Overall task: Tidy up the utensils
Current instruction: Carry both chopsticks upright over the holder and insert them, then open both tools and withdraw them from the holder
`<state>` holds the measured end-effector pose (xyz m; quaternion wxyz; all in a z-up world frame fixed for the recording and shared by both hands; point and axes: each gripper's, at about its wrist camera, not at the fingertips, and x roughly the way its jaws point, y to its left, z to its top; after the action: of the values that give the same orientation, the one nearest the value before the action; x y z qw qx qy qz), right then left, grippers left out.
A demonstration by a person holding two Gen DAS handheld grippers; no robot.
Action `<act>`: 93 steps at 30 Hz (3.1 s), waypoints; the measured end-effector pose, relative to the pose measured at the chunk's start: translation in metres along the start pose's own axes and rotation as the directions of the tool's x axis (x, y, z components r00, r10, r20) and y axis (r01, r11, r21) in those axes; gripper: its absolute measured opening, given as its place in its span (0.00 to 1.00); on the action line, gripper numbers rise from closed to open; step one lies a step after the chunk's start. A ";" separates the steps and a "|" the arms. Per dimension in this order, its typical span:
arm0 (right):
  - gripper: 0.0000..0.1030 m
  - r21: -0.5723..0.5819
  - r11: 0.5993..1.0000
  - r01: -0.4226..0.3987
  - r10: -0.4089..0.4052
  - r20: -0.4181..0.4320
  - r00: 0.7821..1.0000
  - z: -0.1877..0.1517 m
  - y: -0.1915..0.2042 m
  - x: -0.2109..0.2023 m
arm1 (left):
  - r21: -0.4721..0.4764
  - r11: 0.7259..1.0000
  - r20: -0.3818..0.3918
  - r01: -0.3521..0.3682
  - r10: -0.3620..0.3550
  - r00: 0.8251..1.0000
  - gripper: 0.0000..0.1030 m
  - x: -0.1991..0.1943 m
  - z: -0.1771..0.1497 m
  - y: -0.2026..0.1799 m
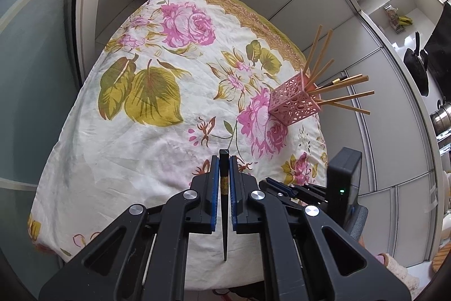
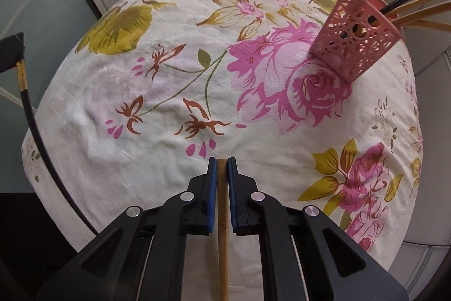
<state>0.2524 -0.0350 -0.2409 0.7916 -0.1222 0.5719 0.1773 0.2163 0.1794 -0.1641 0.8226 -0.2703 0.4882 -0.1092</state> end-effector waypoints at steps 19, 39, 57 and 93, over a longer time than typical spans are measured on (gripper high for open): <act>0.08 0.267 0.963 -0.047 -0.110 0.544 0.832 -0.076 -0.057 -0.244 | 0.355 0.935 0.221 -0.017 -0.066 0.973 0.06 -0.073 -0.033 -0.133; 0.08 0.360 0.922 -0.145 -0.179 0.727 0.663 -0.038 -0.123 -0.402 | 0.550 0.834 0.313 -0.030 -0.172 0.934 0.06 -0.130 0.025 -0.275; 0.08 0.337 0.929 -0.150 -0.187 0.781 0.595 0.061 -0.169 -0.392 | 0.552 0.828 0.305 -0.099 -0.089 0.948 0.06 0.002 0.124 -0.308; 0.76 0.394 0.918 -0.041 -0.288 0.735 0.614 0.073 -0.115 -0.312 | 0.430 0.903 0.414 0.007 -0.204 0.887 0.29 -0.102 0.112 -0.218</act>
<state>0.2757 -0.1540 0.0769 0.9787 0.0795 0.1838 0.0446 0.2806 0.0822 0.0743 0.9439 -0.1332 0.2342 -0.1910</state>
